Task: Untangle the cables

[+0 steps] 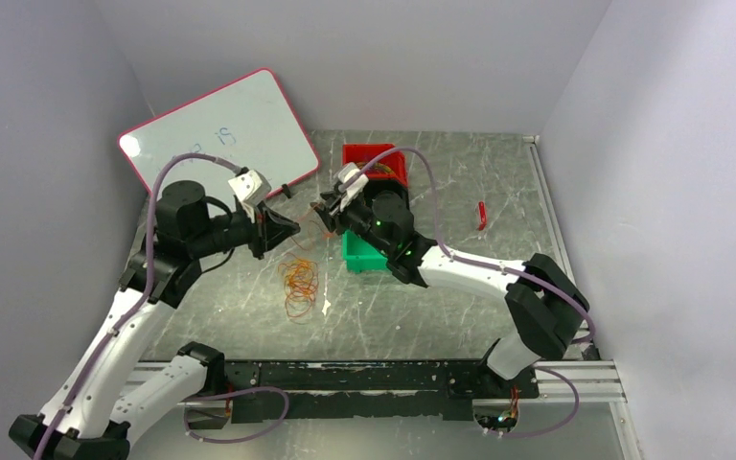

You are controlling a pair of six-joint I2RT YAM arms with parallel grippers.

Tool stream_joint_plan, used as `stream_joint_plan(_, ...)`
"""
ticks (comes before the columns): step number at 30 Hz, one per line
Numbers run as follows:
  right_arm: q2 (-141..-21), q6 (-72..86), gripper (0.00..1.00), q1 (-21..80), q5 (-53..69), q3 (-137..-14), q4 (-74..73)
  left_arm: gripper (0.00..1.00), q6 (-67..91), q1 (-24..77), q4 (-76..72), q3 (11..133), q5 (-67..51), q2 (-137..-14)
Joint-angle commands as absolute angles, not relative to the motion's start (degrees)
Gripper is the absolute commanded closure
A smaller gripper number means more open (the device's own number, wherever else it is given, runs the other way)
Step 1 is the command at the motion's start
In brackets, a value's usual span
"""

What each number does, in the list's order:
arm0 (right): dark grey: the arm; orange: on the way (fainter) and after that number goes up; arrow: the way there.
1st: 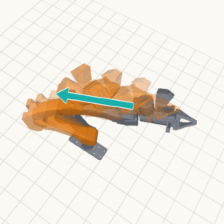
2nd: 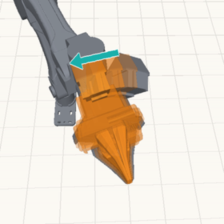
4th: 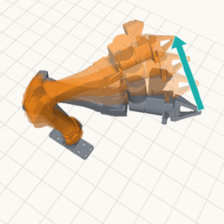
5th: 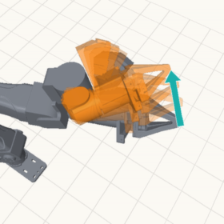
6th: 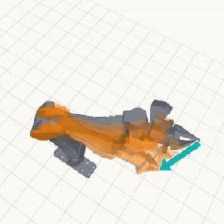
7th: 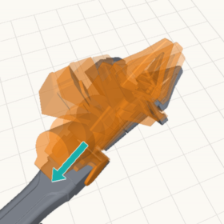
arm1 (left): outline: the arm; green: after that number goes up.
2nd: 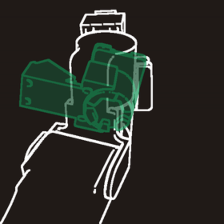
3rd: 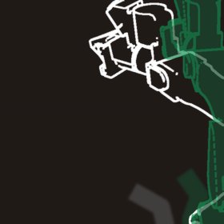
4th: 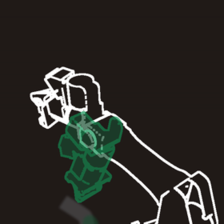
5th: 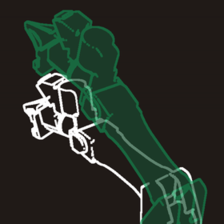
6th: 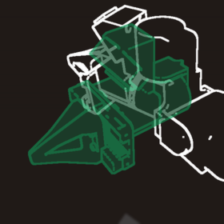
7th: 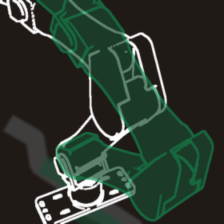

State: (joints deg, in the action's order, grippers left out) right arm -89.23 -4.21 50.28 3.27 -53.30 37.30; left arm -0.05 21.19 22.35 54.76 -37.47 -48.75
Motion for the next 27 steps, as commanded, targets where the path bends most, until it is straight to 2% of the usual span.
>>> stream_joint_plan(1,-87.76,-2.16,0.64,49.56,-9.93,-52.4,38.14,0.93,-0.02,20.83,23.75,57.92,-36.11,-46.08)
stream_joint_plan(7,-84.61,-0.85,0.68,46.45,-12.56,-49.74,33.66,0.93,0.7,20.83,24.2,59.51,-33.17,-44.97)
stream_joint_plan(12,-79.73,3.72,0.72,40.09,-10.2,-46.64,29.29,0.93,1.3,20.83,24.74,60.44,-30.12,-44.39)
stream_joint_plan(27,-70.7,6.71,0.72,26.77,-11.22,-38.31,20.49,0.93,2.64,20.83,26.81,64.01,-23.27,-44.83)
